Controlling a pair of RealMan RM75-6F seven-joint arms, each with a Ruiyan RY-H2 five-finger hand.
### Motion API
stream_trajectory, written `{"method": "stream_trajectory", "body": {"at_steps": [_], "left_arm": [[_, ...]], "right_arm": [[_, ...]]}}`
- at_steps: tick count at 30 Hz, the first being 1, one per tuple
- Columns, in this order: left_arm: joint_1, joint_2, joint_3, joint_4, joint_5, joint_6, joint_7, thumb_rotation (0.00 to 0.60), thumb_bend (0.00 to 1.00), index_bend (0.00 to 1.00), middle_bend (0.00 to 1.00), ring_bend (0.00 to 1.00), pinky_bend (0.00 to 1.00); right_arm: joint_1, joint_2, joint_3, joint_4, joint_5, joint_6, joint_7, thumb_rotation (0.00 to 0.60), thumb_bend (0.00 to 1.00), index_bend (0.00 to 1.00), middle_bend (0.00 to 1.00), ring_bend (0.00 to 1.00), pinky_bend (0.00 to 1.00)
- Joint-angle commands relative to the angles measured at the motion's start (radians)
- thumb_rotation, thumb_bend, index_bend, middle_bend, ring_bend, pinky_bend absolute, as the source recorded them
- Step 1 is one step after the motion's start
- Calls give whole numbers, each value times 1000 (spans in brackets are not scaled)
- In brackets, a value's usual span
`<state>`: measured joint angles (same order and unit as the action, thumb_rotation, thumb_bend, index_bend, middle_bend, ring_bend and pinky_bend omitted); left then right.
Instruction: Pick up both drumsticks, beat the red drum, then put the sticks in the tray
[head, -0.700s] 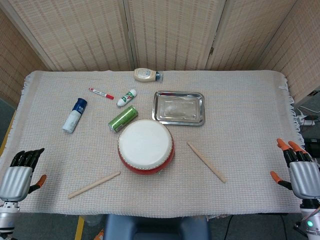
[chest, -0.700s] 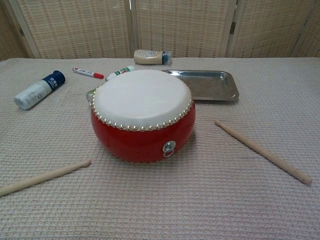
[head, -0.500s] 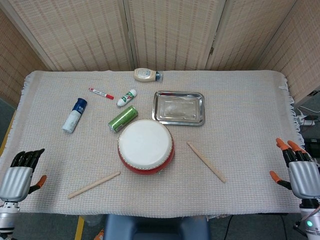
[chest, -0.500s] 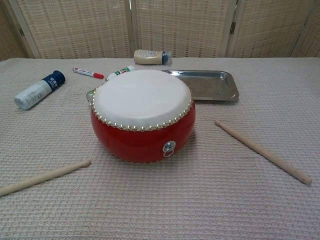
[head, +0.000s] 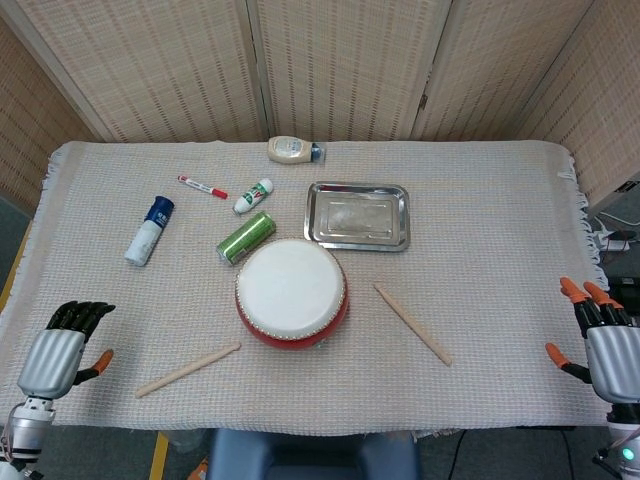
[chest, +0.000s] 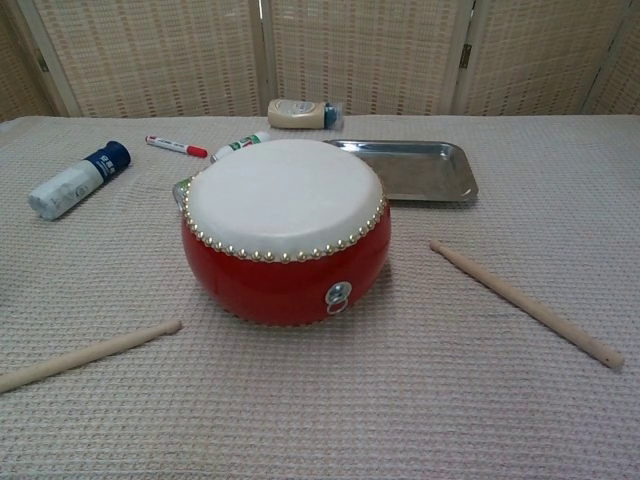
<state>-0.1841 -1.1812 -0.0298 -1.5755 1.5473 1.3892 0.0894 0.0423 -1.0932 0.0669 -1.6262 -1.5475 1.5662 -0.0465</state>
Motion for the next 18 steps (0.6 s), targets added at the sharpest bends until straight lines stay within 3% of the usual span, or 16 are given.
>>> {"method": "stream_trajectory", "body": {"at_steps": [1,8,18], "left_arm": [[-36,-7,11,-7,39,-40,-18,600,337,240,202,155,143],[-106,-61,27,-11,85,-126,-27,600,336,266,214,157,147],[-170,-146,27,-48,10,-259,32,600,334,285,215,157,147]], "right_arm": [[4,-1,1,2,0,-6,2,600,120,66,206,76,233],[14,-7,3,11,5,-25,7,600,121,66,206,76,233],[18,-3,9,14,12,-31,10,600,121,66,206,76,233]]}}
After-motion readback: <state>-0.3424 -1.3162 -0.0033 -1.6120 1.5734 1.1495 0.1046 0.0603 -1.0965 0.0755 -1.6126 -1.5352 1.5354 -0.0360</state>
